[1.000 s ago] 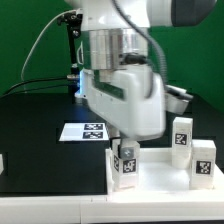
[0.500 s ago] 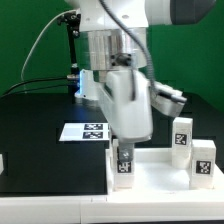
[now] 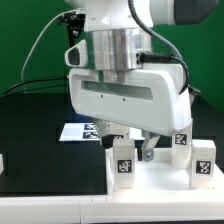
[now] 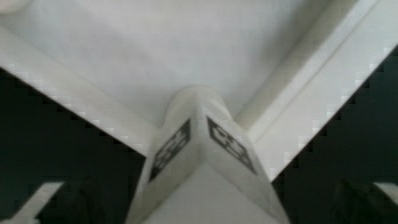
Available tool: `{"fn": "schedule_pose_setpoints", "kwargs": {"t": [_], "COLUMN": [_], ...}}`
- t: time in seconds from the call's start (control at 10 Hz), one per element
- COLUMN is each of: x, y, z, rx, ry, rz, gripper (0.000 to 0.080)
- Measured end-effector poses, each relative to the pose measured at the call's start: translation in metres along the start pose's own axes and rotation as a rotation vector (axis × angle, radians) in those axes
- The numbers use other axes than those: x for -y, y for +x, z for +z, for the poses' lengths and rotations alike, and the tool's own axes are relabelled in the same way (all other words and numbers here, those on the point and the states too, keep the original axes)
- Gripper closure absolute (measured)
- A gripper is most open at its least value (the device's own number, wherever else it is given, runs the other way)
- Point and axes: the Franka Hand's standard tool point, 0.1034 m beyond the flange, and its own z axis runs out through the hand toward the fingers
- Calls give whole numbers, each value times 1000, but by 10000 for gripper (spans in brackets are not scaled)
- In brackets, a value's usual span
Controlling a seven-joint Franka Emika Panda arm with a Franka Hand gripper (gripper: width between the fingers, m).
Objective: Assemble square table
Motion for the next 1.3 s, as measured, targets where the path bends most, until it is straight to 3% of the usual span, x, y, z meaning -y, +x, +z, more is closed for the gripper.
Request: {"fn": "schedule_pose_setpoints", "kwargs": {"t": [0.1,0.2,0.3,0.5,0.6,0.7,1.0,1.3], "x": [0,8,10,9,9,9,2,-4], "y": [0,4,3,3,3,3,10,9], "z": [0,-3,-3,-2,-1,-1,0,1], "rx": [-1,-58,-73,-70,-69,-68,-65,-50], "ry": [0,11,17,16,18,22,13,30], "rz": [-89,-400,-512,-469,-441,-355,11,571], "gripper": [151,151,151,160,317,492,502,502]}}
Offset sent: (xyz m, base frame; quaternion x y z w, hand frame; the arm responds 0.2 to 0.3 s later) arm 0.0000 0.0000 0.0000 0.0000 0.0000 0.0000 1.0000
